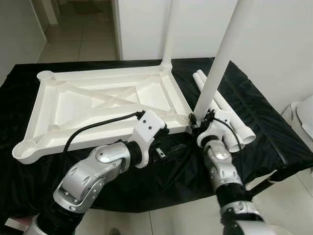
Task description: Building children table
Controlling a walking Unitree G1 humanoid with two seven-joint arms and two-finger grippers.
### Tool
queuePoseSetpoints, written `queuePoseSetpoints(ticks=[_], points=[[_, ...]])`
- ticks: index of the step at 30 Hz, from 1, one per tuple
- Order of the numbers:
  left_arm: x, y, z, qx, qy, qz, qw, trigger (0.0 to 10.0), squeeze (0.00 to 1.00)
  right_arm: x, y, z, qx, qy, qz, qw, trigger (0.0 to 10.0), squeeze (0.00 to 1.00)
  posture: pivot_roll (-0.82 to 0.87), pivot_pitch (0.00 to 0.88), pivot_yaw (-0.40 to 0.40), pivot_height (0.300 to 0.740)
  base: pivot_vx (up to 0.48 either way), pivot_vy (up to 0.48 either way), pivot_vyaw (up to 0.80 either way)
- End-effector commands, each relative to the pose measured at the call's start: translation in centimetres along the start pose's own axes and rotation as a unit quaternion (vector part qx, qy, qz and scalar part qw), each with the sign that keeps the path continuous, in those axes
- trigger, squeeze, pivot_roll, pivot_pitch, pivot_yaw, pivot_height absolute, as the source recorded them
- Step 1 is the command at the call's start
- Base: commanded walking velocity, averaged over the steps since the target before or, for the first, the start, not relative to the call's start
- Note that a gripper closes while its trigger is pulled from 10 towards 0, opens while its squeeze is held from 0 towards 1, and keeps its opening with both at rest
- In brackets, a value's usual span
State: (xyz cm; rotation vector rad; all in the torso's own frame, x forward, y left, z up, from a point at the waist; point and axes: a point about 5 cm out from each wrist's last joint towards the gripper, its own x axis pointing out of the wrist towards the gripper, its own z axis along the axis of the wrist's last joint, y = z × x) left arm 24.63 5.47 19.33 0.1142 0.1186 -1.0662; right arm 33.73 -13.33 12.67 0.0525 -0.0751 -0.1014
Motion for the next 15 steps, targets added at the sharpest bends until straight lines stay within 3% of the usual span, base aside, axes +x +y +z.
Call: queuePoseSetpoints(ticks=[1, 3, 9, 10, 11, 15], points=[[0.1, -0.3, -0.1, 0.0, 0.004, -0.023, 1.0, 10.0, 0.0, -0.2, -0.3, 0.0, -0.011, 0.003, -0.023, 1.0, 0.0, 0.0, -0.03, 0.028, -0.019, 0.74, 0.0, 0.0, 0.0], [0.1, -0.3, -0.1, 0.0, 0.004, -0.024, 1.0, 10.0, 0.0, -0.4, -0.2, 0.2, -0.015, 0.0, -0.036, 0.999, 0.0, 0.0, -0.03, 0.028, -0.019, 0.74, 0.0, 0.0, 0.0], [0.1, -0.4, -0.1, 0.0, 0.003, -0.026, 1.0, 10.0, 0.0, -0.4, 0.6, 0.2, -0.014, 0.005, 0.013, 1.0, 0.0, 0.0, -0.03, 0.027, -0.021, 0.74, 0.0, 0.0, 0.0], [0.1, -0.4, -0.1, 0.0, 0.003, -0.025, 1.0, 10.0, 0.0, -0.5, 0.8, 0.1, -0.013, 0.011, 0.022, 1.0, 10.0, 0.0, -0.03, 0.028, -0.02, 0.74, 0.0, 0.0, 0.0], [0.1, -0.4, -0.1, 0.0, 0.002, -0.025, 1.0, 10.0, 0.0, -0.5, 0.9, 0.1, -0.008, 0.013, 0.031, 0.999, 10.0, 1.0, -0.03, 0.026, -0.022, 0.74, 0.0, 0.0, 0.0], [0.1, -0.4, -0.1, 0.0, 0.002, -0.025, 1.0, 10.0, 0.0, -0.6, 0.8, 0.2, -0.003, 0.015, 0.037, 0.999, 10.0, 1.0, -0.03, 0.027, -0.023, 0.74, 0.0, 0.0, 0.0]])
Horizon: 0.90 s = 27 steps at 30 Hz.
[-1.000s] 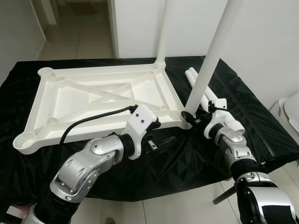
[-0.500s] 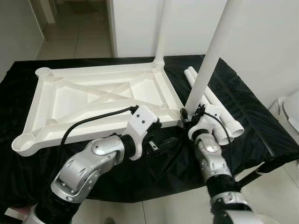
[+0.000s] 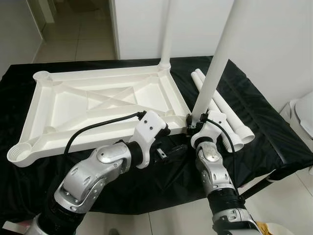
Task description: Building children table
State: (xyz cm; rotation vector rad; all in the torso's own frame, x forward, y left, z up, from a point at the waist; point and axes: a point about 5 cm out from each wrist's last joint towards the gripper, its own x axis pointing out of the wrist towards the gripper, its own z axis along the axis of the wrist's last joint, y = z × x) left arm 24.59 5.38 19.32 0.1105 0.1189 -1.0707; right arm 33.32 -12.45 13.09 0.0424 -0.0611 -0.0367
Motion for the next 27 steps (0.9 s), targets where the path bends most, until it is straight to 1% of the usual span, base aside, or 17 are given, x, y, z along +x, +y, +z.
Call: queuePoseSetpoints(ticks=[1, 5, 7, 9, 11, 13, 14, 15, 17, 18, 19, 21, 22, 23, 24, 25, 27], points=[[0.1, -0.3, -0.1, 0.001, 0.003, -0.023, 1.0, 10.0, 0.0, -0.2, 0.0, -0.2, 0.001, 0.007, 0.005, 1.0, 10.0, 1.0, -0.03, 0.027, -0.023, 0.74, 0.0, 0.0, 0.0], [0.1, -0.3, -0.1, 0.002, 0.002, -0.022, 1.0, 10.0, 0.0, 0.1, -0.7, 0.0, -0.002, 0.003, 0.019, 1.0, 10.0, 1.0, -0.03, 0.027, -0.024, 0.74, 0.0, 0.0, 0.0], [0.1, -0.3, 0.0, 0.002, 0.002, -0.02, 1.0, 10.0, 0.0, 0.8, -1.6, 0.5, -0.009, 0.001, 0.051, 0.999, 10.0, 1.0, -0.03, 0.025, -0.026, 0.74, 0.0, 0.0, 0.0], [0.1, -0.3, 0.0, 0.002, 0.002, -0.02, 1.0, 10.0, 0.0, 0.8, -1.6, 0.5, -0.009, 0.001, 0.051, 0.999, 10.0, 1.0, -0.03, 0.025, -0.026, 0.74, 0.0, 0.0, 0.0], [0.1, -0.2, 0.0, 0.003, 0.001, -0.018, 1.0, 10.0, 0.0, 1.7, -2.5, 1.0, -0.026, 0.008, 0.105, 0.994, 10.0, 1.0, -0.03, 0.023, -0.028, 0.74, 0.0, 0.0, 0.0], [0.1, -0.2, 0.0, 0.003, 0.001, -0.018, 1.0, 10.0, 0.0, 1.7, -2.5, 1.0, -0.026, 0.008, 0.105, 0.994, 10.0, 1.0, -0.03, 0.023, -0.028, 0.74, 0.0, 0.0, 0.0], [0.1, -0.1, 0.0, 0.003, 0.002, -0.016, 1.0, 10.0, 0.0, 2.1, -3.0, 1.1, -0.035, 0.015, 0.13, 0.991, 10.0, 0.67, -0.02, 0.023, -0.029, 0.74, 0.0, 0.0, 0.0], [0.1, -0.1, 0.0, 0.004, 0.002, -0.012, 1.0, 10.0, 0.0, 2.5, -3.4, 1.2, -0.05, 0.021, 0.161, 0.986, 10.0, 0.0, -0.02, 0.022, -0.03, 0.74, 0.0, 0.0, 0.0], [0.1, 0.1, -0.1, 0.004, 0.003, -0.005, 1.0, 10.0, 0.0, 2.8, -3.8, 1.3, -0.068, 0.032, 0.225, 0.971, 10.0, 0.0, -0.02, 0.025, -0.031, 0.74, 0.0, 0.0, 0.0], [0.1, 0.1, -0.1, 0.004, 0.003, -0.005, 1.0, 10.0, 0.0, 2.8, -3.8, 1.3, -0.068, 0.032, 0.225, 0.971, 10.0, 0.0, -0.02, 0.025, -0.031, 0.74, 0.0, 0.0, 0.0], [0.1, 0.3, -0.2, 0.002, 0.004, 0.004, 1.0, 10.0, 0.0, 2.8, -3.8, 1.2, -0.082, 0.036, 0.267, 0.959, 10.0, 0.0, -0.02, 0.025, -0.031, 0.74, 0.0, 0.0, 0.0], [0.1, 0.4, -0.2, 0.001, 0.004, 0.009, 1.0, 10.0, 0.0, 2.8, -3.8, 1.2, -0.089, 0.037, 0.281, 0.955, 10.0, 0.0, -0.02, 0.025, -0.031, 0.74, 0.0, 0.0, 0.0], [0.0, 0.5, -0.3, 0.001, 0.005, 0.014, 1.0, 10.0, 0.0, 2.8, -3.8, 1.1, -0.09, 0.042, 0.299, 0.949, 10.0, 0.0, -0.01, 0.027, -0.03, 0.74, 0.0, 0.0, 0.0], [0.0, 0.5, -0.3, 0.001, 0.005, 0.014, 1.0, 10.0, 0.0, 2.8, -3.8, 1.1, -0.09, 0.042, 0.299, 0.949, 10.0, 0.0, -0.01, 0.027, -0.03, 0.74, 0.0, 0.0, 0.0], [0.0, 0.7, -0.3, 0.002, 0.007, 0.018, 1.0, 10.0, 0.0, 2.9, -3.9, 1.1, -0.093, 0.045, 0.315, 0.943, 10.0, 0.0, -0.01, 0.028, -0.03, 0.74, 0.0, 0.0, 0.0], [0.0, 0.7, -0.3, 0.002, 0.007, 0.018, 1.0, 10.0, 0.0, 2.9, -3.9, 1.1, -0.093, 0.045, 0.315, 0.943, 10.0, 0.0, -0.01, 0.028, -0.03, 0.74, 0.0, 0.0, 0.0], [-0.1, 0.8, -0.5, 0.004, 0.012, 0.023, 1.0, 10.0, 0.0, 3.2, -4.1, 1.2, -0.099, 0.045, 0.338, 0.935, 10.0, 0.0, 0.0, 0.029, -0.03, 0.74, 0.0, 0.0, 0.0]])
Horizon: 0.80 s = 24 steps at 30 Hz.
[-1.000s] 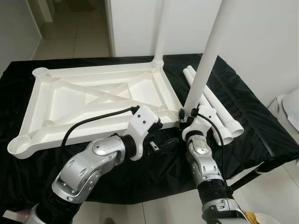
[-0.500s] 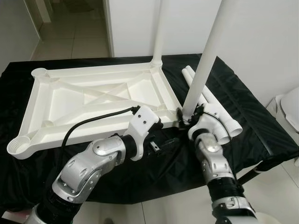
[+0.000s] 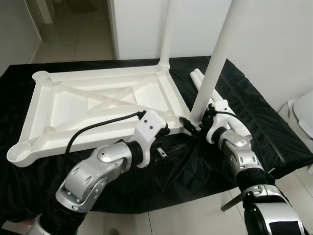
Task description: Building children table
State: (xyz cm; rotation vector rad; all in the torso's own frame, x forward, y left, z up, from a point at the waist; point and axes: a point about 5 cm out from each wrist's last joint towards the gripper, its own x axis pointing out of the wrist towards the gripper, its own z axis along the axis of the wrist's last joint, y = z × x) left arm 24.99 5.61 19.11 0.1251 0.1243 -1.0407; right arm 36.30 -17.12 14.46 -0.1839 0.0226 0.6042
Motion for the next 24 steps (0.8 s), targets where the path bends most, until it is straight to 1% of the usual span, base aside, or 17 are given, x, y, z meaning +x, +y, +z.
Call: queuePoseSetpoints(ticks=[1, 4, 8, 9, 11, 12, 13, 14, 17, 21, 24], points=[[-0.1, 0.3, -0.2, 0.0, 0.006, 0.008, 1.0, 10.0, 0.0, 0.2, 0.3, -0.1, 0.001, -0.002, 0.023, 1.0, 10.0, 0.0, 0.0, 0.029, -0.03, 0.74, 0.0, 0.0, 0.0], [-0.2, 0.2, -0.2, 0.0, 0.005, 0.008, 1.0, 10.0, 0.0, 0.3, -0.2, -0.1, -0.006, 0.004, 0.047, 0.999, 10.0, 0.0, 0.01, 0.029, -0.028, 0.74, 0.0, 0.0, 0.0], [-0.3, 0.2, -0.2, 0.001, 0.006, 0.007, 1.0, 10.0, 0.0, 0.5, -0.9, 0.1, -0.016, 0.014, 0.032, 0.999, 10.0, 0.0, 0.02, 0.029, -0.028, 0.74, 0.0, 0.0, 0.0], [-0.3, 0.1, -0.2, 0.001, 0.007, 0.007, 1.0, 10.0, 0.0, 0.6, -1.0, 0.2, -0.018, 0.015, 0.028, 0.999, 9.3, 0.0, 0.02, 0.028, -0.026, 0.74, 0.0, 0.0, 0.0], [-0.3, 0.1, -0.2, 0.001, 0.007, 0.007, 1.0, 10.0, 0.0, 0.6, -1.0, 0.2, -0.018, 0.015, 0.028, 0.999, 9.3, 0.0, 0.02, 0.028, -0.026, 0.74, 0.0, 0.0, 0.0], [-0.4, 0.1, -0.2, 0.001, 0.007, 0.006, 1.0, 10.0, 0.0, 0.7, -1.3, 0.3, -0.012, 0.014, 0.013, 1.0, 1.5, 0.0, 0.02, 0.028, -0.026, 0.74, 0.0, 0.0, 0.0], [-0.4, 0.1, -0.2, 0.001, 0.007, 0.006, 1.0, 10.0, 0.0, 0.7, -1.3, 0.3, -0.012, 0.014, 0.013, 1.0, 1.5, 0.0, 0.02, 0.028, -0.026, 0.74, 0.0, 0.0, 0.0], [-0.4, 0.1, -0.1, 0.002, 0.007, 0.005, 1.0, 10.0, 0.0, 0.8, -1.3, 0.2, -0.007, 0.015, 0.011, 1.0, 0.0, 0.0, 0.03, 0.028, -0.026, 0.74, 0.0, 0.0, 0.0], [-0.5, 0.1, -0.1, 0.003, 0.007, 0.005, 1.0, 10.0, 0.0, 0.7, -1.2, -0.1, 0.005, 0.016, 0.018, 1.0, 0.0, 0.0, 0.03, 0.028, -0.027, 0.74, 0.0, 0.0, 0.0], [-0.5, 0.1, 0.0, 0.003, 0.006, 0.005, 1.0, 10.0, 0.0, 0.6, -0.9, -0.5, 0.01, 0.015, 0.027, 0.999, 0.0, 0.0, 0.02, 0.028, -0.027, 0.74, 0.0, 0.0, 0.0], [-0.4, -0.1, 0.0, 0.002, 0.005, 0.003, 1.0, 10.0, 0.0, 0.0, -0.8, -1.3, 0.015, 0.013, 0.032, 0.999, 0.0, 0.0, 0.02, 0.031, -0.032, 0.74, 0.0, 0.0, 0.0]])
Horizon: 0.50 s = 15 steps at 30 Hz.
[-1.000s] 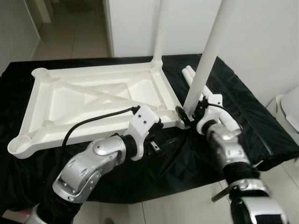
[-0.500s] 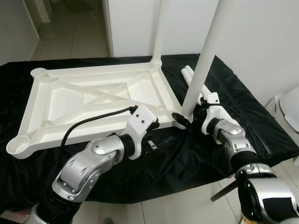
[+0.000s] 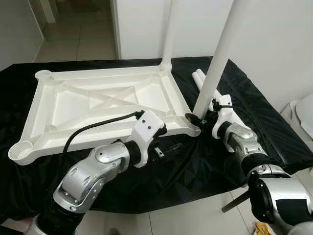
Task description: Building children table
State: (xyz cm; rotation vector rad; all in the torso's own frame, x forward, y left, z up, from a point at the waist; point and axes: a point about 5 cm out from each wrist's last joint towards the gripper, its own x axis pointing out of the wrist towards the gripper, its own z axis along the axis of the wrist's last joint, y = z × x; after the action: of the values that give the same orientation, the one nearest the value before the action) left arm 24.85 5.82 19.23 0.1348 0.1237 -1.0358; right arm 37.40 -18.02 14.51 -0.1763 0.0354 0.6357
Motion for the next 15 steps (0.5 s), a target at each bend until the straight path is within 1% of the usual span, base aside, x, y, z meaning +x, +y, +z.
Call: queuePoseSetpoints(ticks=[1, 6, 9, 12, 14, 15], points=[[-0.1, -0.1, -0.1, -0.002, 0.003, 0.0, 1.0, 10.0, 0.0, -0.4, 0.5, -1.1, 0.01, 0.009, 0.015, 1.0, 0.0, 0.0, 0.02, 0.031, -0.032, 0.74, 0.0, 0.0, 0.0], [0.0, -0.1, -0.1, -0.003, 0.002, -0.001, 1.0, 10.0, 0.0, -0.7, 1.0, -1.9, 0.022, 0.002, 0.013, 1.0, 0.0, 0.0, 0.01, 0.03, -0.038, 0.74, 0.0, 0.0, 0.0], [0.0, -0.3, -0.2, -0.006, 0.0, -0.003, 1.0, 10.0, 0.0, -0.7, 1.4, -2.4, 0.032, -0.01, -0.023, 0.999, 0.0, 0.0, 0.01, 0.028, -0.043, 0.74, 0.0, 0.0, 0.0], [0.1, -0.4, -0.2, -0.006, 0.0, -0.005, 1.0, 10.0, 0.0, -0.4, 1.8, -2.4, 0.044, -0.024, -0.051, 0.997, 0.0, 0.0, 0.0, 0.027, -0.042, 0.74, 0.0, 0.0, 0.0], [0.2, -0.4, -0.2, -0.006, 0.0, -0.007, 1.0, 10.0, 0.0, -0.1, 2.0, -2.4, 0.061, -0.027, -0.09, 0.994, 0.0, 0.0, 0.0, 0.023, -0.042, 0.74, 0.0, 0.0, 0.0], [0.2, -0.4, -0.2, -0.006, 0.0, -0.007, 1.0, 10.0, 0.0, -0.1, 2.0, -2.4, 0.061, -0.027, -0.09, 0.994, 0.0, 0.0, 0.0, 0.023, -0.042, 0.74, 0.0, 0.0, 0.0]])
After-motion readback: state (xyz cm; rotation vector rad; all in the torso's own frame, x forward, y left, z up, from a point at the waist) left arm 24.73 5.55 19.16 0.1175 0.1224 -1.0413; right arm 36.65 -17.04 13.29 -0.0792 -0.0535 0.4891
